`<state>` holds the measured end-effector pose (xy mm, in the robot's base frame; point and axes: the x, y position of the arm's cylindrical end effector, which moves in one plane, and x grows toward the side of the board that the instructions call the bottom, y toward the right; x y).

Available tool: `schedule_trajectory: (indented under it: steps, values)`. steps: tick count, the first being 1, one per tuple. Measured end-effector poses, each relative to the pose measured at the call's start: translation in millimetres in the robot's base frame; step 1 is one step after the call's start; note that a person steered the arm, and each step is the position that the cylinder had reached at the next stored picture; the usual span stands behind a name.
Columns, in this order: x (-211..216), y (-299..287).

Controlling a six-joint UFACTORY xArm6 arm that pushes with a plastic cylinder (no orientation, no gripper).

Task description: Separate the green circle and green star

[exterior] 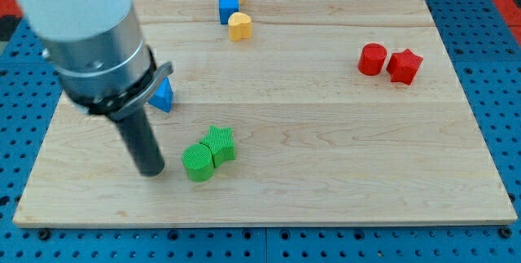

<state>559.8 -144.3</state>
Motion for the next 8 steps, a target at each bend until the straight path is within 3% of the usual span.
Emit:
schedule_trajectory:
  steps: [1,3,6,7,8]
  values:
    - [23,39]
    - [-18,41]
    - [-62,137]
    - [-104,189]
    - [-104,141]
